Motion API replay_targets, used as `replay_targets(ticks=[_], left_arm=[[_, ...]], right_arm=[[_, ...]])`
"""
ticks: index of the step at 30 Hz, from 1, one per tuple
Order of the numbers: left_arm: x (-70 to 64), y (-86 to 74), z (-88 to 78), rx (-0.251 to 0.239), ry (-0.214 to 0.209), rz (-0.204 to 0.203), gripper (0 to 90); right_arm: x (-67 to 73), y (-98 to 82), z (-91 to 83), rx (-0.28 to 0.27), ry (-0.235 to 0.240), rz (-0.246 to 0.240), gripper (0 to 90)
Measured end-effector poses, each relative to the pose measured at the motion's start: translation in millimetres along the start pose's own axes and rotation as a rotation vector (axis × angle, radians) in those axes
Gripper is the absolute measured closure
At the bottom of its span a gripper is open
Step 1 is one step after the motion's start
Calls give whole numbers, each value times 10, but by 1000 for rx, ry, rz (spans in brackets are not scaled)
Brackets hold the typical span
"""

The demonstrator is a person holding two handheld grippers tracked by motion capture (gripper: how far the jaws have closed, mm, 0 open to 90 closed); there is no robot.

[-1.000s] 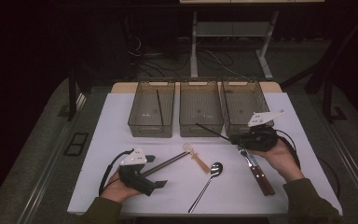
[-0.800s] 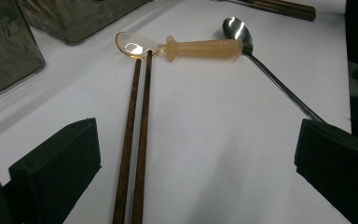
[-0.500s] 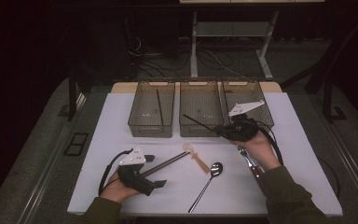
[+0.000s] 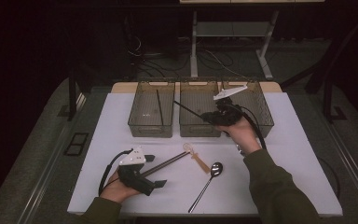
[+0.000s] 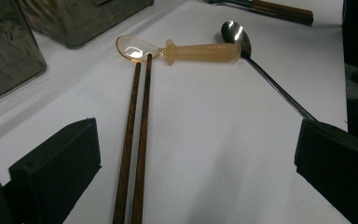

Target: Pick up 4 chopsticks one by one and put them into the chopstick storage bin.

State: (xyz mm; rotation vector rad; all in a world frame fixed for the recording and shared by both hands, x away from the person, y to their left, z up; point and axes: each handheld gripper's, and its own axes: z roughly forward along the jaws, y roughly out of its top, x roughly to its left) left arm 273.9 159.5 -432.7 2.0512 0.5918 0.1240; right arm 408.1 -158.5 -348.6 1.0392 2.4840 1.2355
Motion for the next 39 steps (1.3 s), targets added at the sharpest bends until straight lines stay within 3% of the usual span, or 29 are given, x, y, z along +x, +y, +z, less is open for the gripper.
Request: replay_targets(ticks=[16, 39], left_arm=[[2, 10, -23, -1, -5, 19, 0], [1, 23, -24, -7, -12, 20, 0]], right_arm=[[190, 562, 611, 41, -38, -9, 860], [371, 928, 1223, 67, -84, 8, 860]])
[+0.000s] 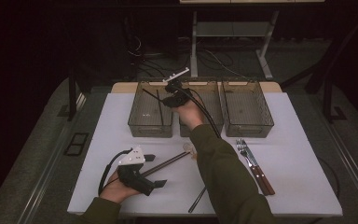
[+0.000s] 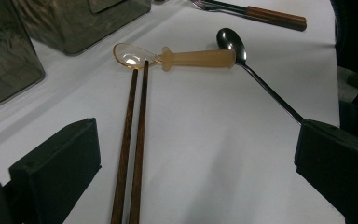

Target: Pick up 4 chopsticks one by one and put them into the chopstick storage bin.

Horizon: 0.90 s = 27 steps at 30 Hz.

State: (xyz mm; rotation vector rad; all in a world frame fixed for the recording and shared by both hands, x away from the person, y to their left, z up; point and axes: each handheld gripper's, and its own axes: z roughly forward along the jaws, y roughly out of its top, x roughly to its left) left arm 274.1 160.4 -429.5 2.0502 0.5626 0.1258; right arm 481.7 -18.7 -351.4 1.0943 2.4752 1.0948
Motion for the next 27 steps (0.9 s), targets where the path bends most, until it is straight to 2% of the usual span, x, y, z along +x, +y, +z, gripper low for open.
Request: replay_targets(ticks=[6, 14, 16, 23, 27], left_arm=[[-4, 0, 4, -2, 1, -4, 0], [3, 6, 6, -9, -2, -10, 0], [6, 6, 2, -10, -5, -7, 0], [13, 6, 6, -9, -5, -2, 0], [23, 7, 5, -3, -3, 1, 0]], right_arm=[[25, 88, 178, 24, -30, 11, 860], [47, 107, 388, 50, -69, 29, 850], [52, 106, 390, 32, -78, 28, 755], [3, 97, 253, 4, -57, 24, 658], [-41, 42, 145, -16, -20, 30, 576]])
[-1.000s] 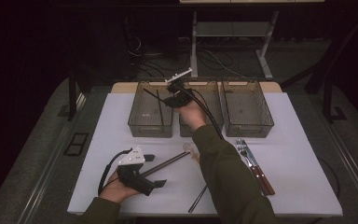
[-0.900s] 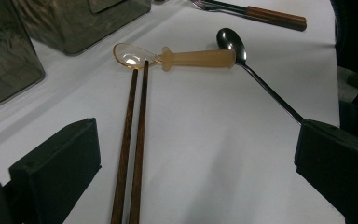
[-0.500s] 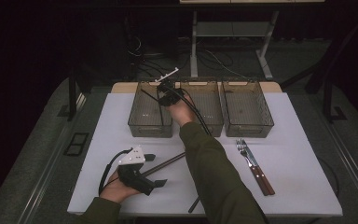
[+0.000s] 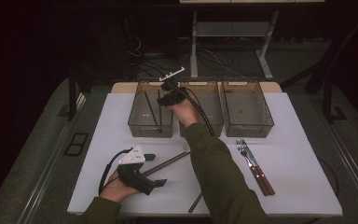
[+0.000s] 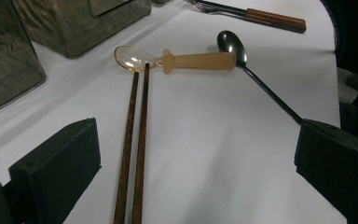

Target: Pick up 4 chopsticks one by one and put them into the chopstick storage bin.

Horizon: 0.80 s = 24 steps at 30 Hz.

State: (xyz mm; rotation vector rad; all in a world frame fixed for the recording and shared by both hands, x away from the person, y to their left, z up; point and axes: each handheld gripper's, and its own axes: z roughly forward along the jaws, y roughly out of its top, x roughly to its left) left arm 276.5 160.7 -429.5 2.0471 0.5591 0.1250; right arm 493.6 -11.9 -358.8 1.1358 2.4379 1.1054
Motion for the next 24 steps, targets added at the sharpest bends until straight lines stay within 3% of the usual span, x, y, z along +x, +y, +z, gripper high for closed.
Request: replay_targets(ticks=[10, 14, 24], left_arm=[[9, 2, 9, 2, 9, -2, 0], [7, 4, 13, 4, 14, -6, 0], [17, -3, 20, 21, 24, -1, 0]], right_arm=[[-169, -348, -405, -44, 87, -10, 407], [-243, -528, -579, -61, 101, -22, 360], [-438, -947, -965, -119, 137, -1, 290]])
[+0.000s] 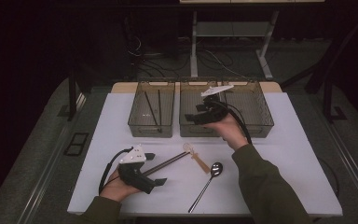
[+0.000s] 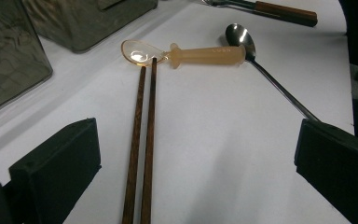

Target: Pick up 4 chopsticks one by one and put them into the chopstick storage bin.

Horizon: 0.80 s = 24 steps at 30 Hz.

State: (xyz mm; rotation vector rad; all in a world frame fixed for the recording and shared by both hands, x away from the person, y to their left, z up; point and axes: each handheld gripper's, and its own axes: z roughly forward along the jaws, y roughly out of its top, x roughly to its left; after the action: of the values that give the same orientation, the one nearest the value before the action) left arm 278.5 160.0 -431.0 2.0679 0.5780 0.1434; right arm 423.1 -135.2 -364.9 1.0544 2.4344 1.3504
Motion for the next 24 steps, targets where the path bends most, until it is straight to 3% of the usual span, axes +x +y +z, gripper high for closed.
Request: replay_targets(ticks=[6, 12, 24], left_arm=[[9, -1, -5, 2, 11, -6, 0], [24, 0, -16, 2, 25, -6, 0], [44, -2, -28, 15, 32, -7, 0]], right_arm=[[-27, -241, -219, -31, -17, -18, 206], [-31, -502, -409, -20, -48, -43, 174], [-43, -1077, -855, -59, -73, -24, 130]])
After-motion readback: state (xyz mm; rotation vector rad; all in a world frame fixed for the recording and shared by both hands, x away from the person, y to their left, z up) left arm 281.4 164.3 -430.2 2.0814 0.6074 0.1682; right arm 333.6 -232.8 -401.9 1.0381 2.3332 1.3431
